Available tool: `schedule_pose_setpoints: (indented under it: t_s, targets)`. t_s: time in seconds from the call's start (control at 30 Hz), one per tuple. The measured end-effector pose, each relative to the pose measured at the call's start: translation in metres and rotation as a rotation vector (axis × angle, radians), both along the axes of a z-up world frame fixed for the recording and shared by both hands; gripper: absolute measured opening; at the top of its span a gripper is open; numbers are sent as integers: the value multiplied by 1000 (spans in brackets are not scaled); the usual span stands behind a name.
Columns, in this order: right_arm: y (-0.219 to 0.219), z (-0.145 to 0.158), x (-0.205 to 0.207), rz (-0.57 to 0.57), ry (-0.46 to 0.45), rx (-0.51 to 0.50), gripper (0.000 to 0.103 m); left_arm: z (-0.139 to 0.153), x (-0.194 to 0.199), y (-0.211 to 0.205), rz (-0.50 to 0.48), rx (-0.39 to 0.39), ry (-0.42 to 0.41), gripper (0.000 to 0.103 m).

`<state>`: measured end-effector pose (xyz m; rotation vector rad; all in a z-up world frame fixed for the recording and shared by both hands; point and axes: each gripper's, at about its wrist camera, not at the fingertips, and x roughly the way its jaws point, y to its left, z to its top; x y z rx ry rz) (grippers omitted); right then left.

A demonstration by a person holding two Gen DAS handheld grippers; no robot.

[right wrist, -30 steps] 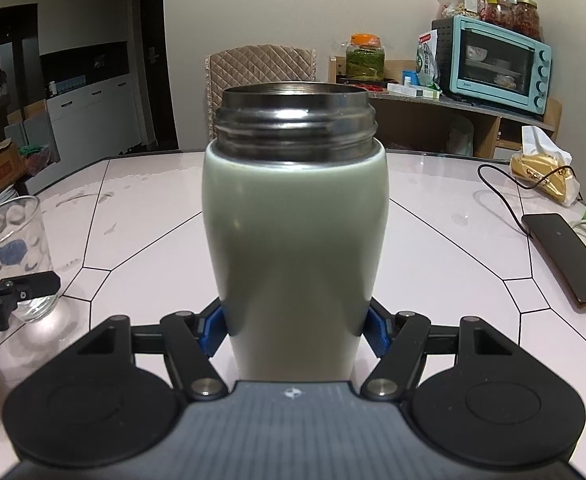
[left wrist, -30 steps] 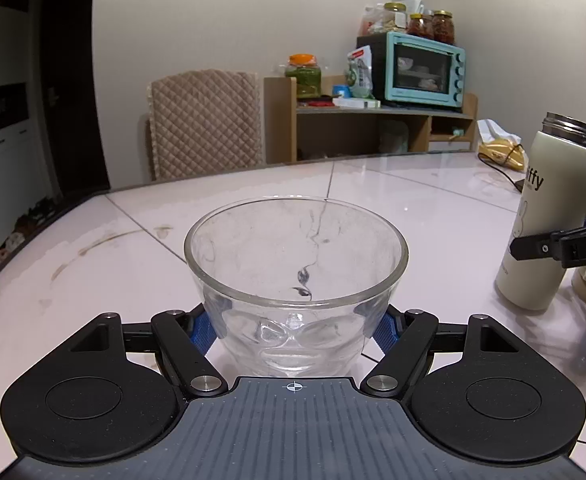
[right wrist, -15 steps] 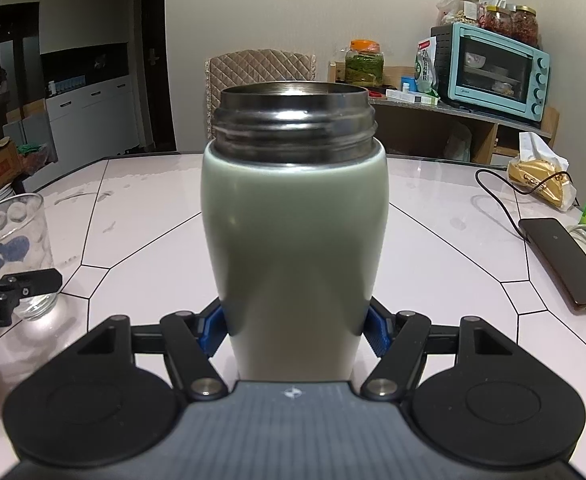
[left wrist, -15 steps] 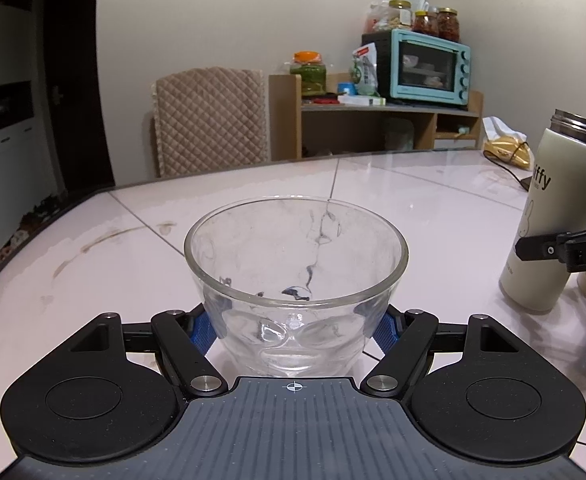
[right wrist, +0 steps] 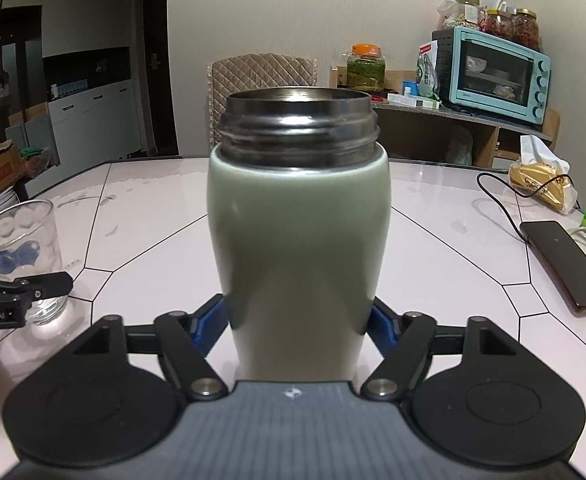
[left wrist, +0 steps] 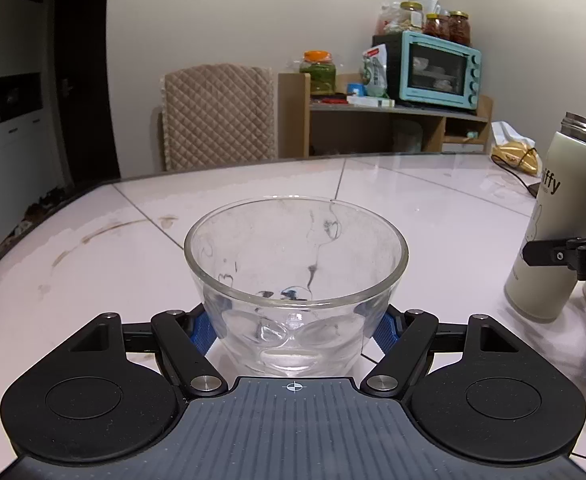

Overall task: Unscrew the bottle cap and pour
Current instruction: 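Set the bottle down with the right gripper while the left gripper releases the glass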

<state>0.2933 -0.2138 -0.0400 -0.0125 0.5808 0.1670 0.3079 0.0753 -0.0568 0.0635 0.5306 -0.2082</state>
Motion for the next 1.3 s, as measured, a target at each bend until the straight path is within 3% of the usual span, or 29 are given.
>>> schedule_pose_setpoints:
  t_s: [0.4,1.1,1.3]
  targets:
    - [-5,-1,-5,-2,14,25,87,-6,-2,-1,25,-3,17,79]
    - [-9,-1,-12,-3,14,40,89,-10,-9,-4,42,-2,2,80]
    - [-9,0,-11,-6,13,42,89,-9,-12,-6,33,10,-2,89]
